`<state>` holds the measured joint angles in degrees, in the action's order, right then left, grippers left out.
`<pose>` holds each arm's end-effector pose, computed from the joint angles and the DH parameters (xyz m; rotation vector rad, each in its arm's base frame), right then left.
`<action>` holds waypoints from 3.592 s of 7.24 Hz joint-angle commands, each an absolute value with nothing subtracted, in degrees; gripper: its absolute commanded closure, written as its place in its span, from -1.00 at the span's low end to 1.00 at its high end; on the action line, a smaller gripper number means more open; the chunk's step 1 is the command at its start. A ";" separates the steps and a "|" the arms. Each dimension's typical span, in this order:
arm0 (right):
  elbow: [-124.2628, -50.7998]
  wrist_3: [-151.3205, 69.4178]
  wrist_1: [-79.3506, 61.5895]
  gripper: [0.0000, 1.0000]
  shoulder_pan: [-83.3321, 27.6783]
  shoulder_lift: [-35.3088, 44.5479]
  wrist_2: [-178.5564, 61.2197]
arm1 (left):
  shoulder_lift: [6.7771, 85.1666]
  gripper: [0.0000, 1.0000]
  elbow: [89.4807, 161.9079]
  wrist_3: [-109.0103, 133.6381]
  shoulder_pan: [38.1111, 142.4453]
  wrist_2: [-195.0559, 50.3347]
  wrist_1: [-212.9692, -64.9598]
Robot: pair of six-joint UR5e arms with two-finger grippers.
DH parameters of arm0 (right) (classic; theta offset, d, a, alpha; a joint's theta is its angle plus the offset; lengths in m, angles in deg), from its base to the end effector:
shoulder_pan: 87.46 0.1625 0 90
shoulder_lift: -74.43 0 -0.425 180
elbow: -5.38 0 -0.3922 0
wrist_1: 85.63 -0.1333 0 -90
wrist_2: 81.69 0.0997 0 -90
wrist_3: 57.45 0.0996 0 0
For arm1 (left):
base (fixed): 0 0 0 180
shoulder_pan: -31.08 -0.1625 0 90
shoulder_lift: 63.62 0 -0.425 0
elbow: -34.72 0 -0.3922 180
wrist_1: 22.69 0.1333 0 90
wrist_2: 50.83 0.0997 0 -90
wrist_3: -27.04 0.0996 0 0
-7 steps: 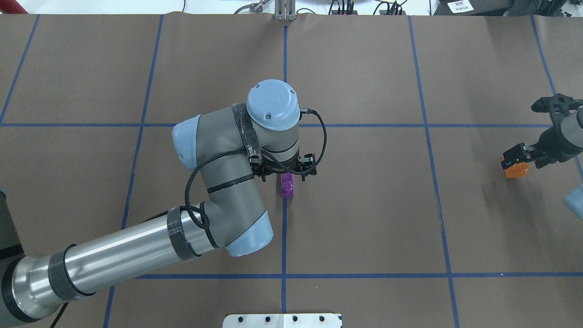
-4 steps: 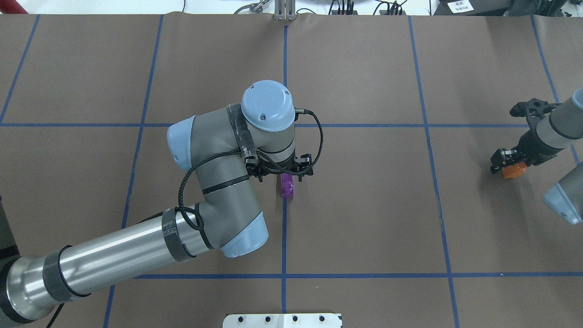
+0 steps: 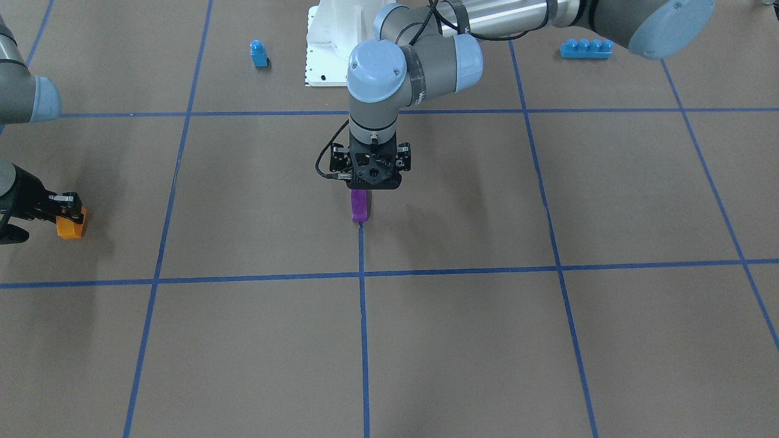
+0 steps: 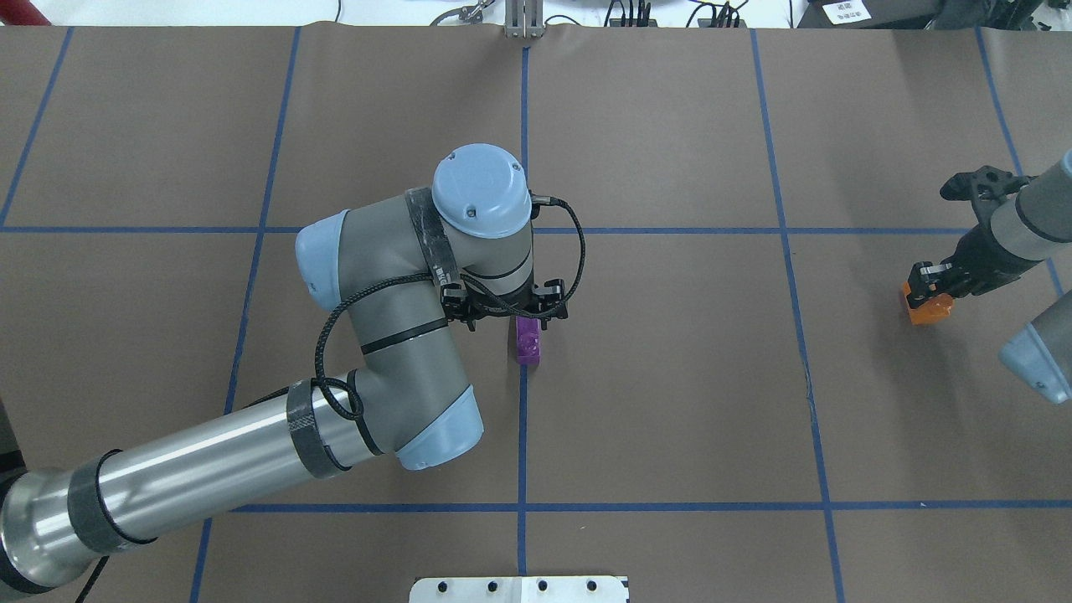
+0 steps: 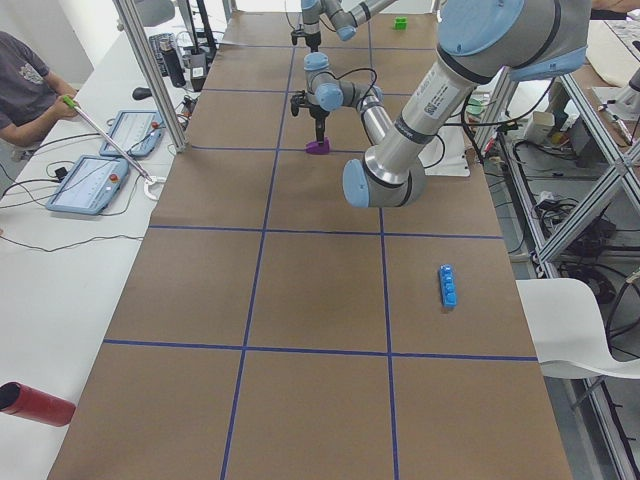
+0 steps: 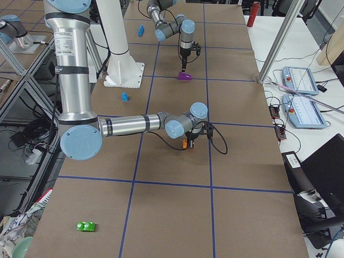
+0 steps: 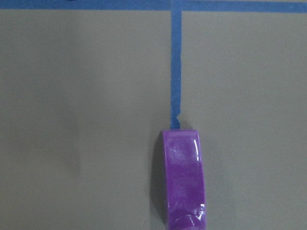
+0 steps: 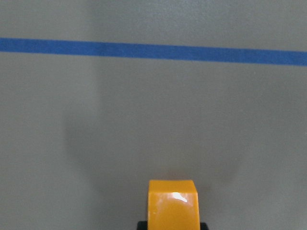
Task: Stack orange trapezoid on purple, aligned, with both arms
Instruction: 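Open and lift the left gripper off purple while the right gripper lifts orange, then carry the orange block with the right gripper above the purple block, then lower the orange block onto the purple block, aligning it with the right gripper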
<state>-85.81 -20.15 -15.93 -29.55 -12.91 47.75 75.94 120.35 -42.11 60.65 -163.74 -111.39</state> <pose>-0.2241 -0.4892 0.5901 -0.0532 -0.7871 -0.0589 0.5929 -0.4451 0.1569 -0.0220 0.8446 0.0101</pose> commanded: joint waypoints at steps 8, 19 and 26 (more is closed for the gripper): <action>-93.77 1.06 5.91 1.00 -47.08 17.15 42.00 | 48.10 -0.99 143.62 -29.04 67.11 -164.03 -111.54; -77.95 8.20 10.53 1.00 -57.93 36.10 33.09 | 45.10 -0.99 145.03 -28.15 67.12 -163.86 -111.63; -77.59 7.24 10.70 1.00 -57.58 36.02 32.57 | 45.01 -0.99 144.76 -28.24 67.03 -163.94 -111.81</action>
